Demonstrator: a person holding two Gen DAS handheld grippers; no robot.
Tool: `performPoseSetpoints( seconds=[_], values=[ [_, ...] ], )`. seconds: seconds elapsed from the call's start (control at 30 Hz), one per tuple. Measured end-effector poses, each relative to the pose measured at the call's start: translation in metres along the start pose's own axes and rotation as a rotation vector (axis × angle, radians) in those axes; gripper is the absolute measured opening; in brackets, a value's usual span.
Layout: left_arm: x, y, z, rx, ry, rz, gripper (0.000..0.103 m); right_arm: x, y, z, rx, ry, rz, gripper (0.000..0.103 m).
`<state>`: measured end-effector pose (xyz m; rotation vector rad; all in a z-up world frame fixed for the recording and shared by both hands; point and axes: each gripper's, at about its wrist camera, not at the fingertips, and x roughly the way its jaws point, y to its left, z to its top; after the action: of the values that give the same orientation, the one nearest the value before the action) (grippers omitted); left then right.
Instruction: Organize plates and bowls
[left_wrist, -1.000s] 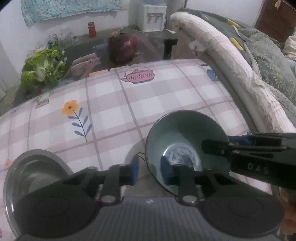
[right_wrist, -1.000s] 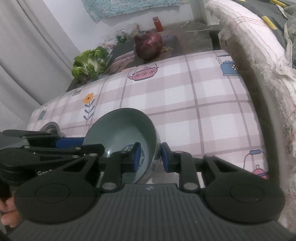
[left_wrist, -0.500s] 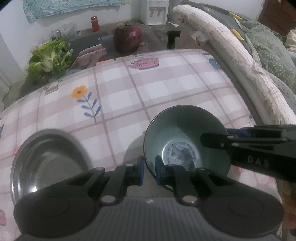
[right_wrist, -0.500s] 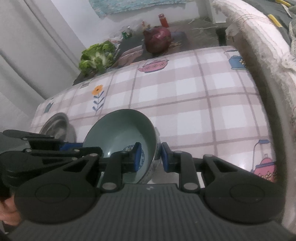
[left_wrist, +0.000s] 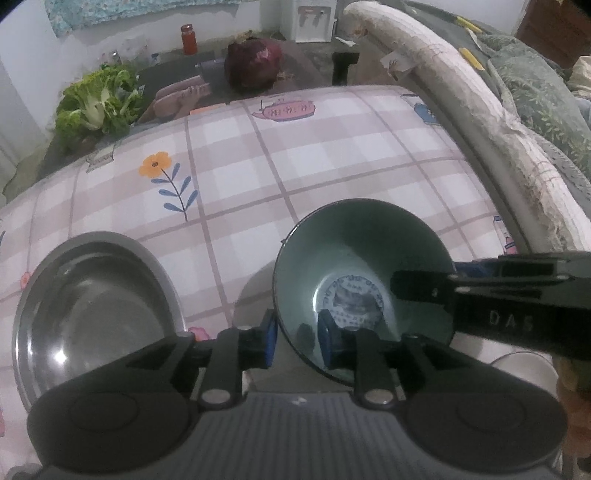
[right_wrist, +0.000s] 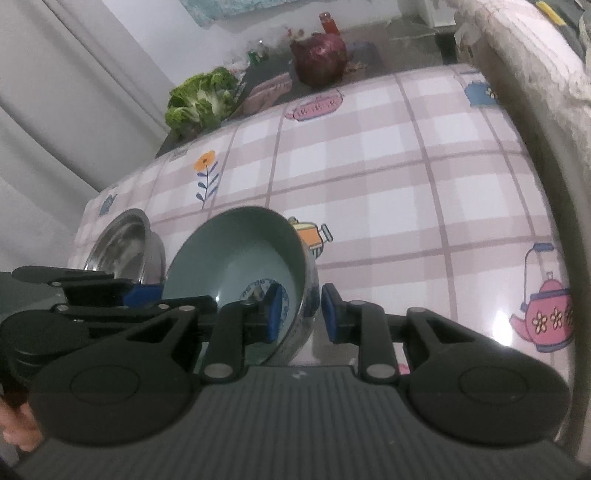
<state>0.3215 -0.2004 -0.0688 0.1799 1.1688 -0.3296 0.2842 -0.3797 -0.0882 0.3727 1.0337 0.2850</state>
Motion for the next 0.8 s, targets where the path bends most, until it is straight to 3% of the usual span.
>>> performPoseSetpoints(
  seconds=[0.2, 0.8],
  values=[
    [0.008, -0.001, -0.001, -0.004, 0.014, 0.003, 0.023, 0.01, 0.0, -0.004, 0.008, 0.026, 0.006, 0.024],
    [0.013, 0.0, -0.001, -0.04, 0.004, 0.01, 0.025, 0.013, -0.001, -0.003, 0.011, -0.005, 0.011, 0.023]
  ],
)
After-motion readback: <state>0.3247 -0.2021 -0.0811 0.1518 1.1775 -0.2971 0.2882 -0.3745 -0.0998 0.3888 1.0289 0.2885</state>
